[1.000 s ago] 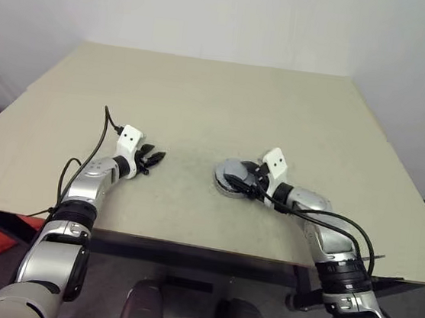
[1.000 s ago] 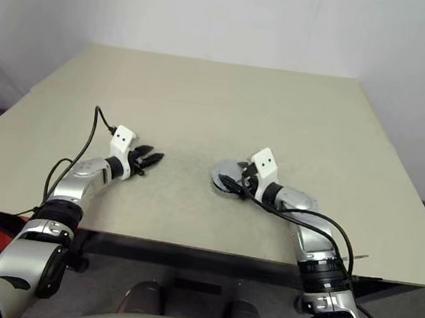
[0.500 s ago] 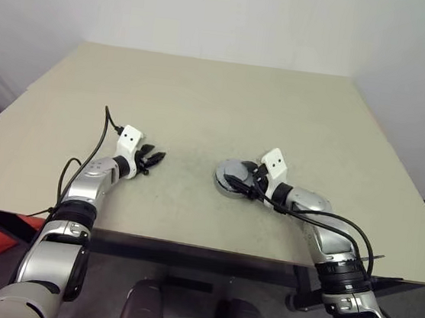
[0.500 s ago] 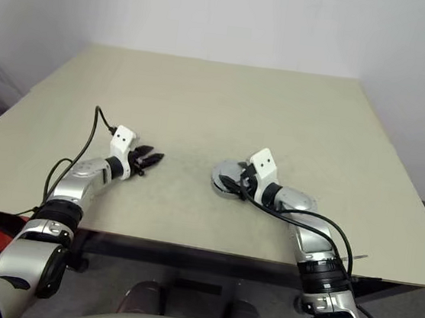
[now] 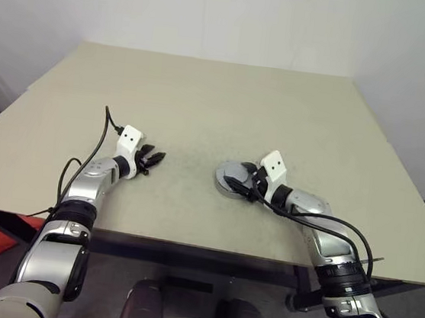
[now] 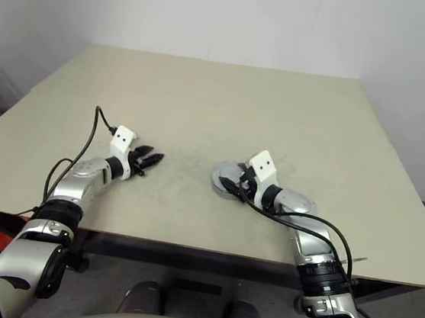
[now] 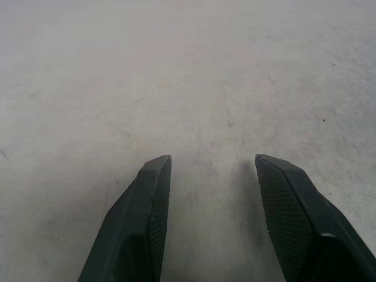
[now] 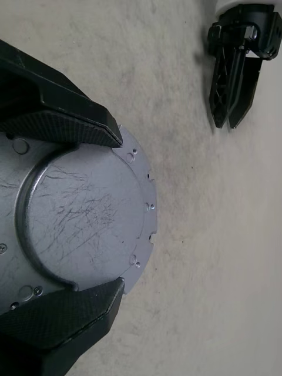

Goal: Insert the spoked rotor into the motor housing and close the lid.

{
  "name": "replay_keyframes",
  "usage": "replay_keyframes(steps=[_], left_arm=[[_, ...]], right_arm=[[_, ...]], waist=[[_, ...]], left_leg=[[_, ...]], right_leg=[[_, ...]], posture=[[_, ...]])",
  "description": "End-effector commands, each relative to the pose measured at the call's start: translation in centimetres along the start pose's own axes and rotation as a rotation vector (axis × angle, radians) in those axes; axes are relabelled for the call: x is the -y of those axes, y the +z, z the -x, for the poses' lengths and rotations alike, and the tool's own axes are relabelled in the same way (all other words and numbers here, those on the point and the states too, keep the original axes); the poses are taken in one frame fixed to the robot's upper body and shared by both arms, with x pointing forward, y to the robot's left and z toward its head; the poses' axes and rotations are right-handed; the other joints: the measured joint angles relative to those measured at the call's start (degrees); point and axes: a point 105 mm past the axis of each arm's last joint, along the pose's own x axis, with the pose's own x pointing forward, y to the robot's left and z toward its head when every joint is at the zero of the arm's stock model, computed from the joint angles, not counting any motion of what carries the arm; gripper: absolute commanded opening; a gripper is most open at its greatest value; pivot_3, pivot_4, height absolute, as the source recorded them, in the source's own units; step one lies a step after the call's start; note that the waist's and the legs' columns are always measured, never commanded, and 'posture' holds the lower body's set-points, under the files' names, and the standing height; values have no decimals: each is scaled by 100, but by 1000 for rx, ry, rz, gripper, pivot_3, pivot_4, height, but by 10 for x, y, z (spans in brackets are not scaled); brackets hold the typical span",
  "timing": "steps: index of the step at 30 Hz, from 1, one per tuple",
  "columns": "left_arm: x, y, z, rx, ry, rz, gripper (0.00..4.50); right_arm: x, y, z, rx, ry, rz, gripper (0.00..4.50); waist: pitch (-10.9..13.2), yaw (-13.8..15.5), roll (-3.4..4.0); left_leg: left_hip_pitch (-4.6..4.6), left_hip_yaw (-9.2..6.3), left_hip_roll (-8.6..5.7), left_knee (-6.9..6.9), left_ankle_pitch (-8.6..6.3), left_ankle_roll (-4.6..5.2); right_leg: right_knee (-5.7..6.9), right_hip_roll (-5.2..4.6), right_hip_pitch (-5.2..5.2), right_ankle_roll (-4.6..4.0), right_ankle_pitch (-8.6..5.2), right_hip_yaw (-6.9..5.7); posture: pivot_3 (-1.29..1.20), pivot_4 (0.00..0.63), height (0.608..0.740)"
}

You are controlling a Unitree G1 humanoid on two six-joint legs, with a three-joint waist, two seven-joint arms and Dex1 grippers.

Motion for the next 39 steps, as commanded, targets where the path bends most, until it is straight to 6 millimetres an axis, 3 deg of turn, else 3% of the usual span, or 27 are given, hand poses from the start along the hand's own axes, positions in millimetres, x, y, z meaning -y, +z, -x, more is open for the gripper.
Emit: replay_keyframes(steps=[1, 10, 14, 16, 21, 25, 29, 33, 39], left_arm=[[-2, 15, 0, 35, -7, -36, 2434], [2, 13, 0, 31, -19, -26, 2434], [20, 22, -6, 61, -81, 16, 2434], [33, 33, -10, 86, -124, 69, 2434], [81, 85, -27, 188, -317, 269, 2434], [108, 111, -38, 204, -443, 376, 1480], [129, 105, -46, 132, -530, 402, 74], [145, 85, -48, 19, -584, 406, 29], [153, 61, -40, -94, -626, 408, 29]], right_arm=[[2, -8, 0, -23, -14, -11, 3086], [2, -23, 2, -87, -17, -2, 3086], [4, -29, 3, -123, -24, 13, 3086], [4, -30, 3, -129, -23, 16, 3086], [3, -32, 4, -138, -18, 19, 3086], [3, -31, 3, -137, -18, 22, 3086], [4, -30, 3, -134, -28, 27, 3086], [6, -29, 5, -130, -48, 25, 3086], [7, -30, 5, -129, -60, 23, 3086]], waist=[[0, 0, 0], [-7, 0, -10], [-9, 8, -13], [-10, 13, -14], [-10, 21, -15], [-10, 7, -14], [-17, -2, -3], [-16, -1, -5], [-17, -2, -4]], left_leg=[[1, 0, 0, 1, -3, 5], [9, 0, 0, 4, -6, 10], [14, -1, 0, 4, -7, 12], [16, -1, 1, 6, -9, 15], [25, -1, 0, 15, -12, 20], [23, -1, -4, 23, -15, 25], [22, 2, -9, 13, -20, 34], [16, 2, -11, 14, -20, 34], [23, 2, -9, 15, -19, 34]], right_leg=[[0, 0, 2, 1, 0, 0], [-2, -1, 14, 7, -4, 0], [-3, -3, 23, 7, -4, 0], [-4, -6, 27, 7, -4, 0], [-4, -19, 44, 15, -9, 0], [-6, -21, 54, 24, -14, 0], [-12, -20, 65, 43, -26, 0], [-14, -16, 63, 43, -27, 0], [-14, -20, 68, 50, -30, -1]], posture=[[0, 0, 740], [0, 0, 740], [0, 0, 740], [0, 0, 740], [0, 0, 740], [0, 0, 740], [0, 0, 740], [0, 0, 740], [0, 0, 740]])
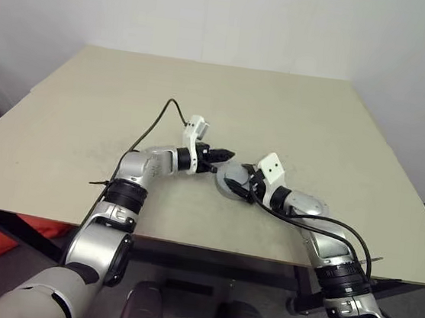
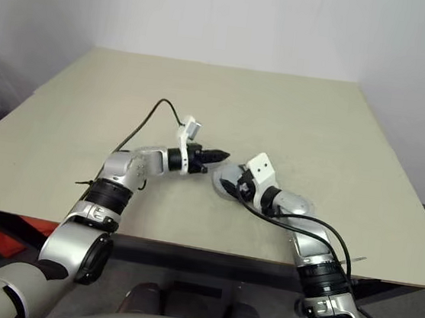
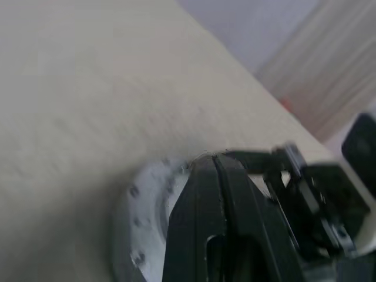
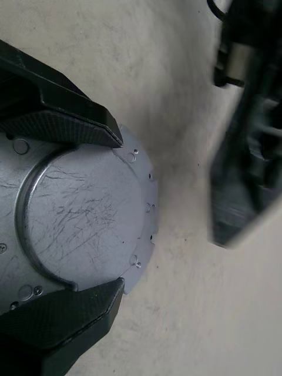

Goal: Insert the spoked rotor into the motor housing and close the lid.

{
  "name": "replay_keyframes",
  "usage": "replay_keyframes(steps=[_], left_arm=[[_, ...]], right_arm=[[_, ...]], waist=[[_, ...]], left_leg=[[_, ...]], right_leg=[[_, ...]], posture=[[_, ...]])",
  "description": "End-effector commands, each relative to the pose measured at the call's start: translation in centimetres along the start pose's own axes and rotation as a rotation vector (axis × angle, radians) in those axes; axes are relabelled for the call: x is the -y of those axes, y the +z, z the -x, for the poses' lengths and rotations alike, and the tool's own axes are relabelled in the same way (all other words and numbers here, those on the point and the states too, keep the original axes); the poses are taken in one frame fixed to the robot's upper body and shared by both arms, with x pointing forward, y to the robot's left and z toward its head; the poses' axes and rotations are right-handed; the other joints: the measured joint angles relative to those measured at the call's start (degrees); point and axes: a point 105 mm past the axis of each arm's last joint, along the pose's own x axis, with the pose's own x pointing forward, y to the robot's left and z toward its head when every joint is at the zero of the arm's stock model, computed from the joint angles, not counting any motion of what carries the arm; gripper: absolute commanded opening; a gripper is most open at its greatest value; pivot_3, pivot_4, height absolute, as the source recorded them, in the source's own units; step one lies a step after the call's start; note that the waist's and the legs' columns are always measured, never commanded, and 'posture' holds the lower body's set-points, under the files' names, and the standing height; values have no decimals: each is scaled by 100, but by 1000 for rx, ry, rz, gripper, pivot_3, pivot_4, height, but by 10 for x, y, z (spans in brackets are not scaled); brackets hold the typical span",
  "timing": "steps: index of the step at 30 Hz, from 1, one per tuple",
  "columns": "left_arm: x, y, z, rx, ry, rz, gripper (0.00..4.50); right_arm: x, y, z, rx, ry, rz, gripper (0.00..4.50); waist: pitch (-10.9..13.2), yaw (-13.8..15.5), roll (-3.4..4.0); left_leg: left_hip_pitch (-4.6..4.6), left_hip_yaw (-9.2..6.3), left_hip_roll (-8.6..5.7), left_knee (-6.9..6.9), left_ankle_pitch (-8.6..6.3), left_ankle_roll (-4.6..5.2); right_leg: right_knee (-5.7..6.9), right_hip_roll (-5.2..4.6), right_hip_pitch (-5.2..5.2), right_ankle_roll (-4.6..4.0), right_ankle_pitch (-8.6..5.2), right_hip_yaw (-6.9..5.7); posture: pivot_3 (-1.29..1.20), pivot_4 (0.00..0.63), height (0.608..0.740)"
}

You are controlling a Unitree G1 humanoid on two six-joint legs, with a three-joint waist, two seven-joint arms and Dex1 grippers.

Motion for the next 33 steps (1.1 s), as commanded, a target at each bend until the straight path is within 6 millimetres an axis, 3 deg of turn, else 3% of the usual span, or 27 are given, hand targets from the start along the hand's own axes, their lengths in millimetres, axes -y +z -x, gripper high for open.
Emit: replay_keyframes(steps=[1, 8, 15, 19, 20, 28, 33], left_arm=[[2, -6, 3, -44, -3, -34, 29], [-12, -27, 7, -121, 97, -58, 29], [-5, -34, 6, -114, 90, -45, 29], [-5, -34, 6, -113, 91, -43, 0], [-5, -34, 6, -113, 91, -43, 0], [-3, -33, 4, -115, 79, -53, 0], [-3, -33, 3, -114, 75, -56, 0]], right_arm=[[6, -22, 5, -92, -37, -15, 3086], [12, -20, 5, -92, -60, -13, 3086], [15, -14, 4, -66, -69, -53, 3086], [19, -2, 7, -26, -77, -56, 4387], [20, 2, 9, -21, -85, -39, 4474], [25, 34, 25, 62, -89, -42, 4474], [34, 40, 38, 112, -101, -204, 4474]], waist=[[0, 0, 0], [-1, 4, 1], [-2, -1, 1], [-2, 5, 1], [-1, 5, 0], [1, 19, 4], [1, 18, 4]], left_leg=[[0, 0, 1, 0, 0, 0], [15, -1, 2, -2, 0, 0], [21, 0, 3, -3, 0, 0], [26, 0, 2, -3, 0, 0], [23, 0, 2, -3, 0, 0], [-13, 1, -12, -6, 0, 0], [-13, 1, -22, -14, -7, 12]], right_leg=[[0, 0, 0, 0, 0, 0], [-5, -7, 15, 6, -4, 0], [-14, -11, 22, 13, -8, 0], [-18, -11, 18, 14, -8, -2], [-22, -13, 17, 14, -9, -1], [-25, -37, -2, 24, -13, -4], [-25, -46, -1, 29, -14, -4]], posture=[[0, 0, 740], [0, 0, 740], [0, 0, 740], [0, 0, 740], [0, 0, 740], [0, 0, 740], [0, 0, 740]])
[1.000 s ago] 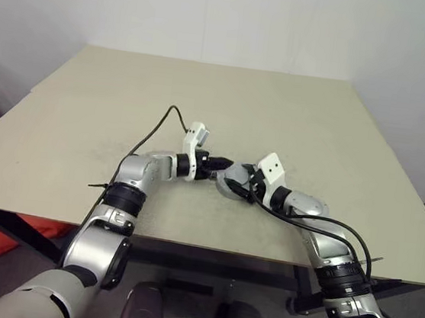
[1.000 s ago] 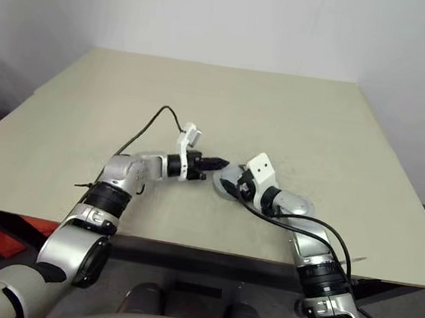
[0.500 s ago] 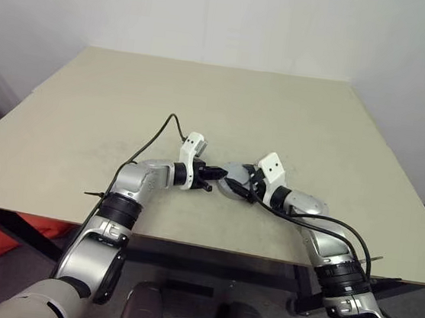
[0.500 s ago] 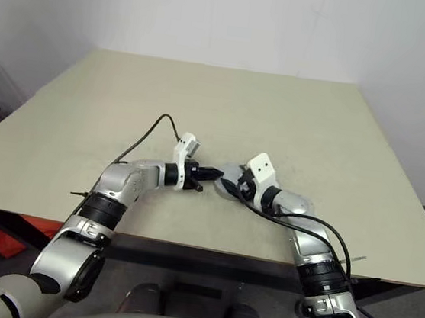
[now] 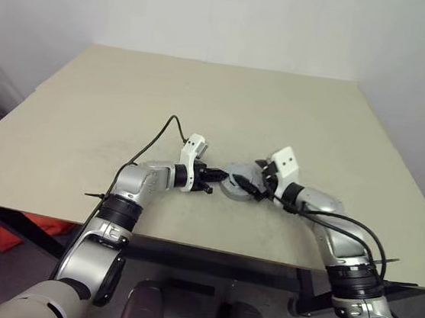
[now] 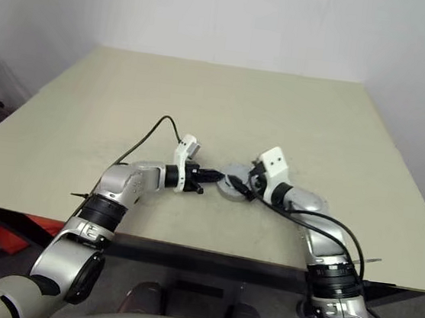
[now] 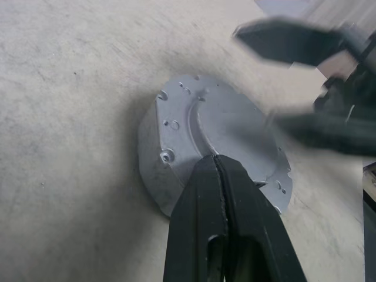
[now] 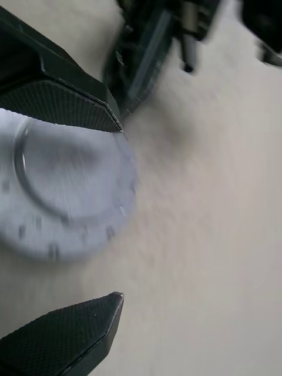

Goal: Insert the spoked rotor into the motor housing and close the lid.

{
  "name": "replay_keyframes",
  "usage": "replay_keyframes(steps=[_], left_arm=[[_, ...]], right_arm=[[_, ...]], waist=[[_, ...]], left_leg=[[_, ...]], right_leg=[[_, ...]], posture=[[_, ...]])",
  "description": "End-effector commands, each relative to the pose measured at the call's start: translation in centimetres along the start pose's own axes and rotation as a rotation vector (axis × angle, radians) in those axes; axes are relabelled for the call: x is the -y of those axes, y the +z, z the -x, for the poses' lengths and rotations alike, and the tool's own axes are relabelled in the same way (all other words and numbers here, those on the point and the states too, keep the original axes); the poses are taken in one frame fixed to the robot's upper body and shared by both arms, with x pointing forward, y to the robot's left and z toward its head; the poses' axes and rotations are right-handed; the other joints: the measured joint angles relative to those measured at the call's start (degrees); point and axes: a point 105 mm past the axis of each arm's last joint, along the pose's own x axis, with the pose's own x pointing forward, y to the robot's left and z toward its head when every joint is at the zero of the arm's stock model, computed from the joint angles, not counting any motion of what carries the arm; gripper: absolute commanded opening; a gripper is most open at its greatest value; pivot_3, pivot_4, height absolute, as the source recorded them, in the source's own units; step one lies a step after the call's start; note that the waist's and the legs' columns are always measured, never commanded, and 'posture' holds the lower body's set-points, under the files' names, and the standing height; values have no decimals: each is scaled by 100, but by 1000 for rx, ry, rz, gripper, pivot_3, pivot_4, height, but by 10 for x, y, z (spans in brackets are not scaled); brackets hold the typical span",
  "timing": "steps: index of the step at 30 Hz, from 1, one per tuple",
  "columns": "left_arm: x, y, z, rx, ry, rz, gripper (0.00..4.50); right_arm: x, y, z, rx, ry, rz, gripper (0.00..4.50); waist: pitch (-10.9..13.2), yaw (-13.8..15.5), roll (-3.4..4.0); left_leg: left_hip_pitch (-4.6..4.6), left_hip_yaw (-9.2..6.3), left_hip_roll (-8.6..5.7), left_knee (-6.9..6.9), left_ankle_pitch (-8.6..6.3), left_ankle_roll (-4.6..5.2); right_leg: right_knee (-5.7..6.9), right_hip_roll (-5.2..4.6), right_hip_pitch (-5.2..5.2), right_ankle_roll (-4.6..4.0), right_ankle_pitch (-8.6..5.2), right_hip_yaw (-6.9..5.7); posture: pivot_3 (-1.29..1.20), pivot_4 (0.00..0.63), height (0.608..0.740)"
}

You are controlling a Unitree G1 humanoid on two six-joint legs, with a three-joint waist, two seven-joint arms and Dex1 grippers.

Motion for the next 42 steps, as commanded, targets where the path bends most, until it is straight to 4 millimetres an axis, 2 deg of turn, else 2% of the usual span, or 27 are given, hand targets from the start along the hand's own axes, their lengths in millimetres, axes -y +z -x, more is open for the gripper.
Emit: replay_keyframes(steps=[1, 6, 9, 10, 14, 19, 22, 32, 42], left_arm=[[0, -5, -4, -30, 4, -5, 0], [0, -3, -5, -24, 2, -9, 0], [1, -2, -6, -14, 0, -5, 0], [1, -1, -6, -11, 0, -3, 0], [5, 0, -8, 3, -11, 4, 0], [4, 4, -9, 20, -3, 13, 0], [4, 5, -9, 27, -1, 15, 0], [-4, 16, -4, 72, 38, 32, 0], [-11, 25, -2, 97, 63, 24, 0]], right_arm=[[8, 15, 9, 61, -17, -124, 4474], [28, -9, 16, -27, -107, -441, 4474], [29, -9, 20, 18, -68, -789, 4474], [27, -11, 21, 6, -53, -842, 4474], [17, -34, 24, -131, -73, -926, 4474], [-15, -40, 24, -243, 35, -926, 4474], [-24, -43, 21, -279, 53, -921, 4474], [-38, -34, -5, -245, 102, -987, 4474], [-70, -14, -37, -221, 235, -1048, 4474]], waist=[[0, 0, 1], [0, -2, 1], [2, -11, 6], [3, -10, 10], [1, 27, 17], [-1, 24, 19], [-2, 17, 20], [-5, -65, 15], [-5, -295, 12]], left_leg=[[0, 0, -1, -3, -1, 1], [0, 0, -8, -7, 0, -1], [1, 1, -19, -9, 1, -2], [0, 1, -20, -9, 2, -3], [-3, 0, -24, -11, 4, -7], [0, 0, -25, -23, 5, -9], [1, 0, -26, -35, 5, -10], [7, 4, -25, -67, 19, -33], [24, 6, -20, -104, 46, -79]], right_leg=[[0, 0, 0, 1, -1, 0], [0, -7, -2, 7, -5, 0], [0, -19, -2, 11, -7, 1], [0, -20, -4, 12, -7, 1], [0, -24, -2, 18, -11, 0], [0, -25, -2, 30, -20, 1], [0, -25, -1, 36, -24, 2], [-1, -23, -2, 38, -29, 3], [1, -1, -29, 38, -28, -2]], posture=[[0, 0, 740], [0, 0, 740], [0, 0, 740], [0, 0, 740], [0, 0, 740], [0, 0, 740], [0, 0, 740], [0, 0, 740], [0, 0, 740]])
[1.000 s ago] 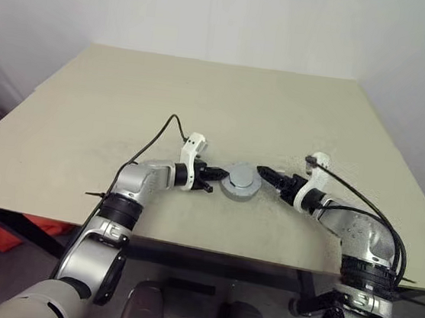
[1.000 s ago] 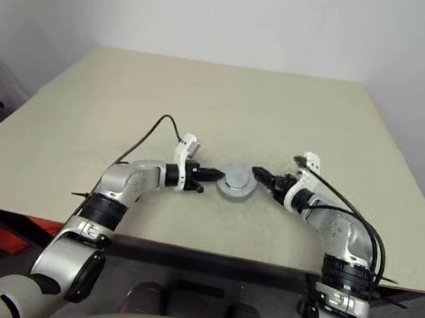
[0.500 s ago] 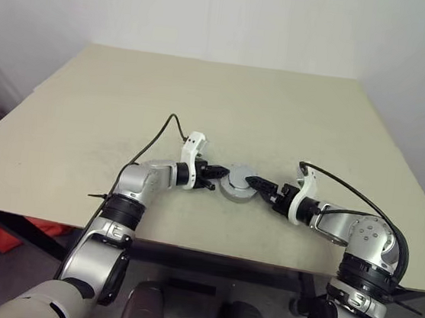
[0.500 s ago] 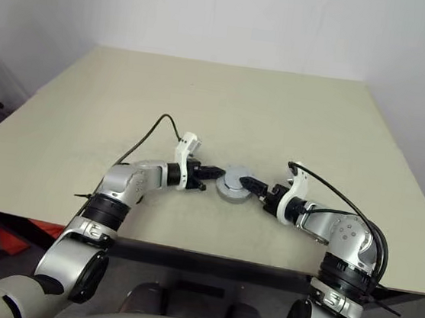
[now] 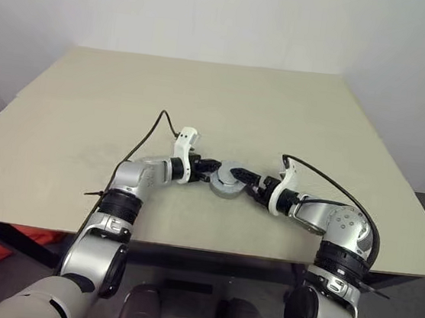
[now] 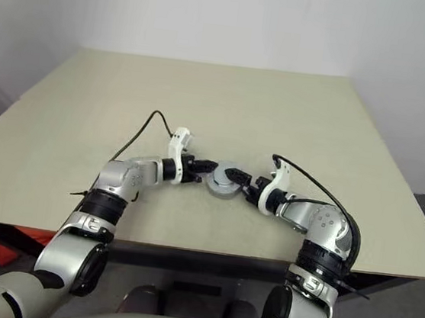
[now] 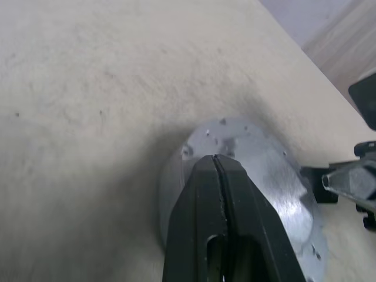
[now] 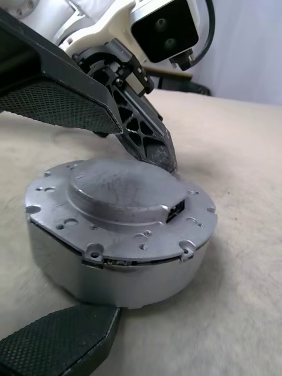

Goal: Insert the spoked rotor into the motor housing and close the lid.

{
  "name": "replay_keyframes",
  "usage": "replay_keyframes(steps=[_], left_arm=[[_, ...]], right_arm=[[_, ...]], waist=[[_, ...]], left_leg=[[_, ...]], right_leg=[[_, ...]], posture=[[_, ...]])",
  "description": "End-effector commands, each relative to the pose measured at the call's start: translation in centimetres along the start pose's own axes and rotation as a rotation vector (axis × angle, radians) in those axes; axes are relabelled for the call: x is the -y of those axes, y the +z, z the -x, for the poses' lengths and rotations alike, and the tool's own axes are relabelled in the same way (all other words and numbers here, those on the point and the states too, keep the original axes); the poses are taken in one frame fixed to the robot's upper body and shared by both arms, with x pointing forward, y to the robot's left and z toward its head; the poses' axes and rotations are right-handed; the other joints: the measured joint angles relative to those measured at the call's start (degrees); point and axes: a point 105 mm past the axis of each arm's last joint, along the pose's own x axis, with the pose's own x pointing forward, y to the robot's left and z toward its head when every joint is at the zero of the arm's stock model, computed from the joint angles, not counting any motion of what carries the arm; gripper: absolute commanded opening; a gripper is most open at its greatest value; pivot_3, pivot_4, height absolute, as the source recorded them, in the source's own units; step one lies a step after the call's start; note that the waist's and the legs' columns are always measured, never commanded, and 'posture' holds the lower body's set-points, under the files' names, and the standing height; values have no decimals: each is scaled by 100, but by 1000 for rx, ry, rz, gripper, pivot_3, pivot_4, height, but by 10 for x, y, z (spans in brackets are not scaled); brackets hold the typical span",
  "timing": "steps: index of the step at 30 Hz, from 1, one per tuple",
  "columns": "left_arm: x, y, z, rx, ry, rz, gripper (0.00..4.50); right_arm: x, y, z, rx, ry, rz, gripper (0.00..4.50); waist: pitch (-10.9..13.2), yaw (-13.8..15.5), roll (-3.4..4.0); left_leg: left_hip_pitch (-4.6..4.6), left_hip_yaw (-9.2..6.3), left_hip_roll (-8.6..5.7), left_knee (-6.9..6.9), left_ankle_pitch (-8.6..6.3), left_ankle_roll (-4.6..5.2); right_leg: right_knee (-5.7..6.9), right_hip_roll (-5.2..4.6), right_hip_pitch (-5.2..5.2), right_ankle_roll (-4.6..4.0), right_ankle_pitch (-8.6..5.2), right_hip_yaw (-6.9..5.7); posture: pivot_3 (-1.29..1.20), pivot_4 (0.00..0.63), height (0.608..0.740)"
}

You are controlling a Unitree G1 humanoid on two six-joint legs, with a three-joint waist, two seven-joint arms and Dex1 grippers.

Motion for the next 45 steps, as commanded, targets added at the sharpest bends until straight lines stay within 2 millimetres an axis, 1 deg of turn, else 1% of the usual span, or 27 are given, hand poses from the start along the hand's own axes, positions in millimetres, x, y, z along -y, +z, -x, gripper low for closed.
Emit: replay_keyframes(steps=[1, 6, 7, 8, 11, 14, 15, 18, 19, 21, 22, 23, 26, 30, 37, 41, 45], left_arm=[[9, 8, -5, 14, -32, -23, 0], [8, 9, -6, 19, -27, -26, 0], [8, 9, -6, 20, -26, -27, 0], [8, 9, -6, 20, -26, -27, 0], [8, 9, -6, 22, -26, -29, 0], [8, 9, -6, 25, -24, -29, 0], [8, 9, -6, 26, -24, -29, 0], [7, 9, -6, 29, -22, -28, 0], [7, 9, -6, 30, -22, -27, 0], [6, 10, -6, 33, -21, -26, 0], [6, 10, -6, 34, -20, -25, 0], [5, 11, -6, 36, -18, -25, 0], [4, 13, -5, 50, -13, -19, 0], [-4, 28, 5, 129, 2, 48, 0], [-17, 56, 27, 294, -1, 233, 0], [-22, 61, 38, 351, 3, 288, 0], [-25, 68, 55, 452, -33, 383, 0]], right_arm=[[-33, -24, -26, -120, 130, -13, 4474], [-42, -25, -31, -136, 159, -10, 4474], [-43, -25, -31, -137, 160, -7, 4474], [-43, -25, -31, -139, 157, -1, 4474], [-35, -25, -31, -144, 112, 6, 4474], [-23, -23, -31, -137, 59, 0, 3847], [-22, -23, -30, -136, 56, -2, 3541], [-27, -19, -26, -125, 93, 5, 2518], [-29, -18, -25, -124, 99, 9, 2281], [-28, -15, -23, -108, 92, 16, 2281], [-27, -13, -23, -102, 93, 18, 2124], [-27, -13, -23, -100, 92, 17, 2097], [-26, -12, -23, -104, 93, 12, 2095], [-33, 7, -20, -23, 149, -29, 2095], [-36, 41, -17, 86, 157, -53, 2095], [-40, 53, -19, 115, 165, -63, 2095], [-54, 73, -22, 175, 224, -114, 2095]], waist=[[0, -35, 0], [0, -46, 0], [0, -46, 0], [0, -46, 1], [0, -41, 1], [0, -33, 0], [0, -26, 1], [0, -13, 2], [0, -7, 2], [0, 1, 2], [0, 4, 2], [0, 9, 2], [0, 28, 2], [3, 37, 3], [12, 123, 6], [14, 154, 3], [20, 145, -2]], left_leg=[[-1, 1, 2, -1, 0, 0], [-12, 3, 8, -8, -4, 7], [-13, 4, 8, -8, -5, 8], [-15, 4, 8, -10, -5, 8], [-18, 4, 7, -12, -6, 9], [-17, 4, 7, -11, -6, 9], [-17, 4, 7, -11, -6, 9], [-18, 4, 7, -11, -6, 9], [-16, 4, 6, -11, -6, 9], [-9, 4, 7, -11, -6, 9], [-10, 3, 6, -11, -5, 9], [-10, 3, 7, -10, -5, 8], [-10, 3, 7, -9, -5, 8], [-14, 4, 6, -9, -5, 8], [-37, 1, 0, 2, -5, 10], [-46, 0, -14, 2, -12, 21], [-50, -1, -17, 3, -13, 23]], right_leg=[[1, 2, -3, -1, 1, 0], [8, 14, -20, -31, 4, 0], [9, 16, -23, -49, 12, 0], [9, 16, -26, -67, 19, 0], [10, 17, -28, -73, 19, 0], [10, 16, -27, -73, 19, 0], [10, 15, -26, -72, 18, 0], [11, 15, -27, -73, 19, 0], [11, 15, -26, -73, 19, 1], [13, 15, -18, -73, 19, 1], [13, 14, -18, -72, 19, 1], [13, 14, -18, -72, 19, 1], [15, 12, -18, -71, 18, 1], [17, 12, -24, -73, 20, 1], [23, 11, -61, -90, 30, -2], [20, 0, -61, -89, 30, -3], [20, -3, -64, -89, 31, -4]], posture=[[0, 0, 740], [0, 0, 740], [0, 0, 740], [0, 0, 740], [0, 0, 740], [0, 0, 740], [0, 0, 740], [0, 0, 740], [0, 0, 740], [0, 0, 740], [0, 0, 740], [0, 0, 740], [0, 0, 740], [0, 0, 740], [0, 0, 740], [0, 0, 740], [0, 0, 740]])
